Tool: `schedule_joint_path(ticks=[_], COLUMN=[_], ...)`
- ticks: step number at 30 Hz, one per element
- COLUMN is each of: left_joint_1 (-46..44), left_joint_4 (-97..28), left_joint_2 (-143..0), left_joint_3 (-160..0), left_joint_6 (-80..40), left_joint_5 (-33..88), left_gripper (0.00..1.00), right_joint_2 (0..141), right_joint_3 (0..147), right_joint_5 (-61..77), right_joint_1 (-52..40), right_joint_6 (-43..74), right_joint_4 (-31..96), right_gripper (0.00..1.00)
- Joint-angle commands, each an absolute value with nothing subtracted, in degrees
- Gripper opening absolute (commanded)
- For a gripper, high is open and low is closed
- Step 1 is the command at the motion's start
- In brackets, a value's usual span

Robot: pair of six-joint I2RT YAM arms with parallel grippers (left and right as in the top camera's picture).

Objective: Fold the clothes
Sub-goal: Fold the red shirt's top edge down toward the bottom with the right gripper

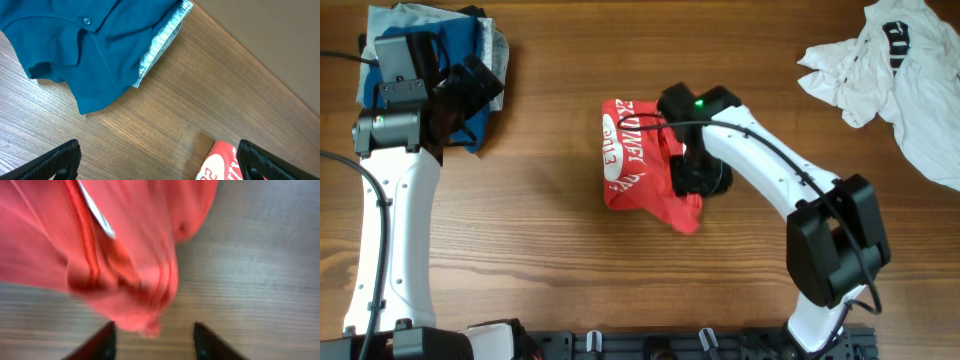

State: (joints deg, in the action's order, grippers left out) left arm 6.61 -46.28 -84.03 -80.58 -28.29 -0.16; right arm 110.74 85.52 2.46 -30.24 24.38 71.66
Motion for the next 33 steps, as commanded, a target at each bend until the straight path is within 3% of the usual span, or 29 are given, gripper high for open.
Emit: schedule_joint_path(ticks=[1,2,5,11,21,24,29,31,33], left_joint_1=[7.0,7.0,7.0,7.0,7.0,7.0,7.0,7.0,7.0], left_joint_4=[-46.2,-46.2,-45.9,-45.0,-44.6,-44.6,-44.6,-44.6,-44.6], left_joint_2=[-84.6,-84.6,-84.6,-84.7,-87.4,-88.9,-90.3,-90.5,-90.6], left_joint_3=[-80.6,-80.6,-80.6,-80.6,-80.6,-80.6,-80.6,-80.6,-80.6], left_joint_6=[-27.2,-27.2,-27.2,-27.2,-27.4,-27.5,-27.4,-27.5,-27.4], left_joint_5=[-1.0,-1.0,-1.0,-1.0,-1.0,-0.9,-0.9,-0.9,-1.0], left_gripper=[1.00,1.00,1.00,1.00,1.00,1.00,1.00,1.00,1.00], right_joint_2=[109.7,109.7,109.7,114.3,123.6,123.9,123.4,122.9,122.1], right_joint_3=[92.4,93.9,94.9,94.9,94.9,94.8,94.8,94.8,94.8], right_joint_5=[1.2,1.1,1.0,1.0,-4.5,-8.2,-13.1,-13.1,-12.5], right_joint_1=[-28.8,-28.5,-27.9,-27.8,-27.8,-27.7,-26.3,-25.1,-23.4], right_joint_6=[18.2,16.2,11.2,7.2,6.4,7.4,9.5,10.6,10.7], right_joint_4=[67.8,65.9,57.2,47.5,44.0,44.1,43.3,43.8,44.4], right_gripper=[0.70,0.75,0.79,0.76,0.72,0.63,0.24,0.13,0.08])
